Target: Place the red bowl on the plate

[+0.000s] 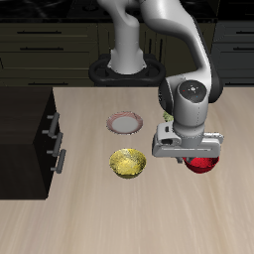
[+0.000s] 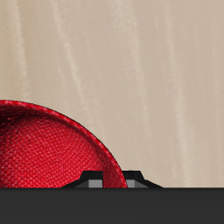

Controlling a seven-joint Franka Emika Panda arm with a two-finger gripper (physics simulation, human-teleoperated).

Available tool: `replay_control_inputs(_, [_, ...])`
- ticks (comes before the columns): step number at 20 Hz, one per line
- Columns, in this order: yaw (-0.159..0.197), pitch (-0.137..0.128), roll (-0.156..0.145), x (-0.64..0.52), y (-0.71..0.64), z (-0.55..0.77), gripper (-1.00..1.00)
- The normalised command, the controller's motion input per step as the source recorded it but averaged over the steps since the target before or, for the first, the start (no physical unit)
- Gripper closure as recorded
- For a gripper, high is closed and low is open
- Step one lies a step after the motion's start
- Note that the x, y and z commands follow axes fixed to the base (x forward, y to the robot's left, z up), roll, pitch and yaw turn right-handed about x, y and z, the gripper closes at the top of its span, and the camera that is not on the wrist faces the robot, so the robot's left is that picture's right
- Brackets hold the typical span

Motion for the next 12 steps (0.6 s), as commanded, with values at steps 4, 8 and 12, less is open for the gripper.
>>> replay_control_inputs(4, [-0.005,-0.018,0.011,-0.06,-0.01,0.12,1.0])
replay_control_inputs(8, [-0.008,-0.028,0.016,-0.05,-0.01,0.14,1.0])
replay_control_inputs(12, [0.013,-0.024,-0.004,-0.02,-0.04,0.15,1.0])
